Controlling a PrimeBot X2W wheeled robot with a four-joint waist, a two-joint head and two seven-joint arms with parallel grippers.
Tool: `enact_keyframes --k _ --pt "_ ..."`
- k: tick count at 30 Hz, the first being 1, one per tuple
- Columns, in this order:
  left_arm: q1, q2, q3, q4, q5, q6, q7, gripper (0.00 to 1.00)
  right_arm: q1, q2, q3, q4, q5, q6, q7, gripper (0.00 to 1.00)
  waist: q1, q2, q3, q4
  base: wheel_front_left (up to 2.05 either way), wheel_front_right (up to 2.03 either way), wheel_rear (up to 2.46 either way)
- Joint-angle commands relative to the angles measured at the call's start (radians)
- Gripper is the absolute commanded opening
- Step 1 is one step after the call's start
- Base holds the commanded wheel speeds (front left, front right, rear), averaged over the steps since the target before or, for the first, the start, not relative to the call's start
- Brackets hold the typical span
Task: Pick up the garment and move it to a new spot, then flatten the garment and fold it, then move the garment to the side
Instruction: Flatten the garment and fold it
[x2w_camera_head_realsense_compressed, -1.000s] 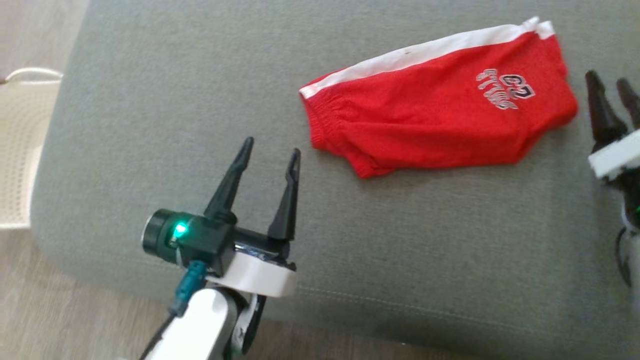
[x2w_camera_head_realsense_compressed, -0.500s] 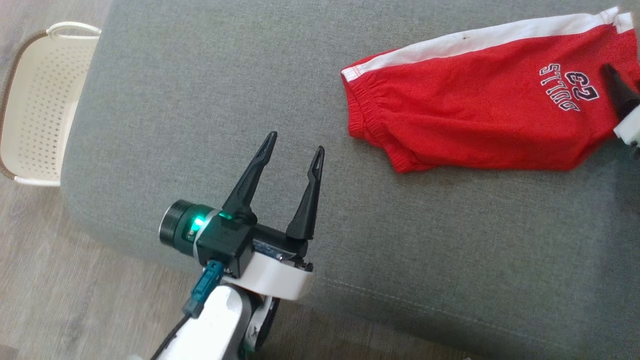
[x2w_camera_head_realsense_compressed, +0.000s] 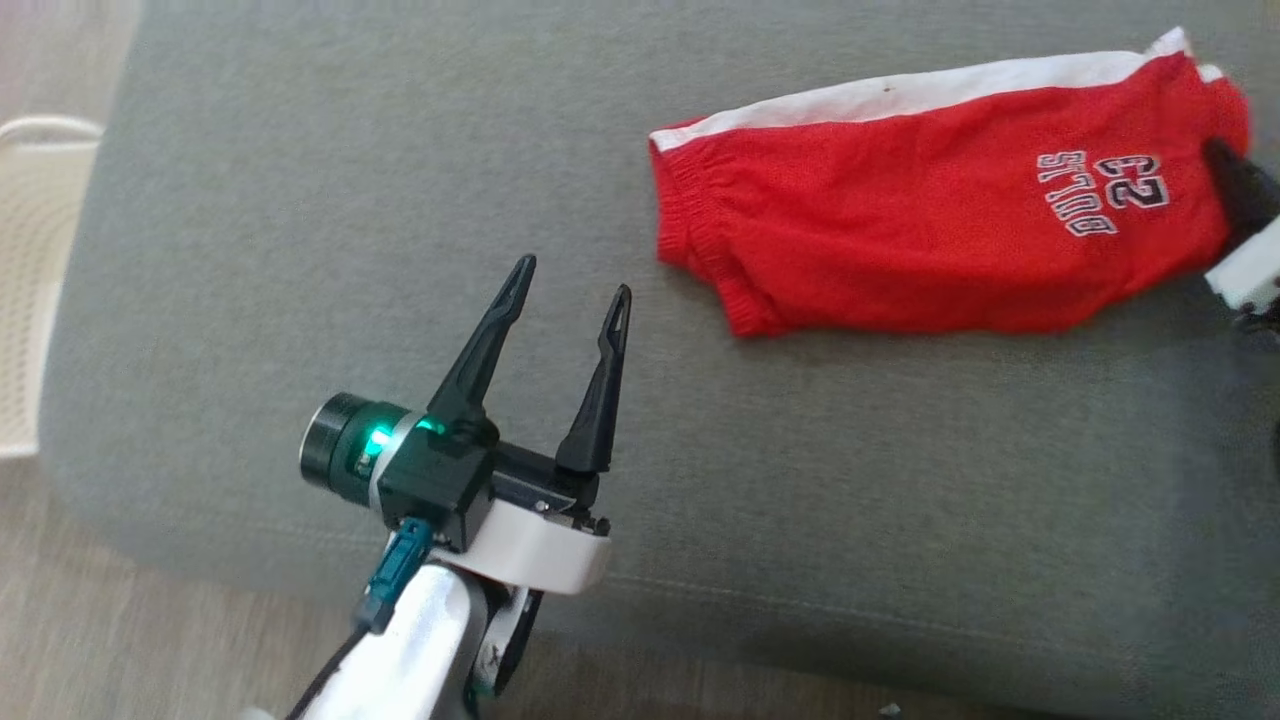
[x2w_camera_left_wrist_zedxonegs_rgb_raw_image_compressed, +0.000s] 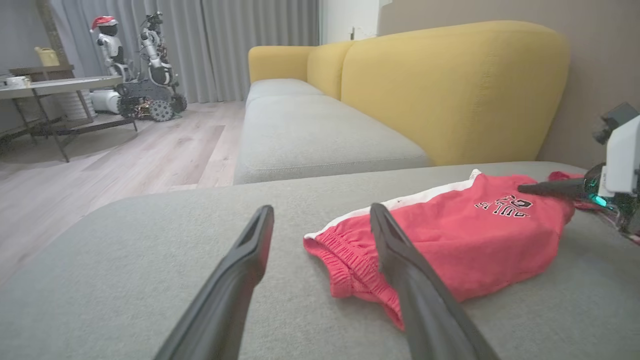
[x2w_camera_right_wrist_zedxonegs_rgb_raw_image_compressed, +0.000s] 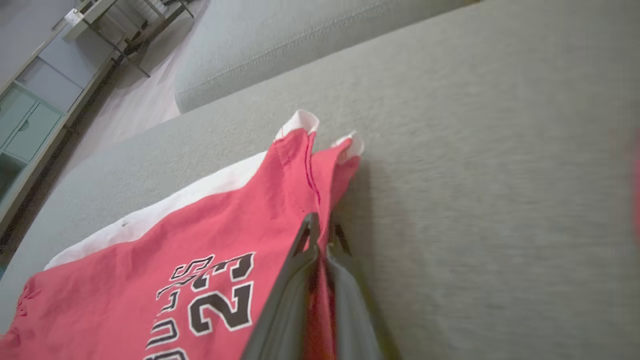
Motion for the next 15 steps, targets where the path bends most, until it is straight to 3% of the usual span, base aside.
enact_keyframes --k 1,9,15 --pt "-0.006 0.001 0.036 -0.03 0.011 -0.002 -0.005 1.0 0.012 -0.037 0.005 -0.05 0.005 0.005 -0.014 0.0 0.0 0.0 -0.027 -0.042 0.0 0.0 0.0" --pt "0.007 0.003 0.037 -0.024 0.026 -0.022 -0.005 1.0 0.045 -0.125 -0.023 -0.114 -0.045 0.005 0.001 0.0 0.0 0.0 -0.057 -0.099 0.0 0.0 0.0" --pt "0.014 0.003 0.038 -0.007 0.027 -0.033 -0.005 1.0 0.003 -0.093 0.005 -0.19 -0.12 0.005 0.061 0.0 0.0 0.0 -0.073 -0.117 0.0 0.0 0.0"
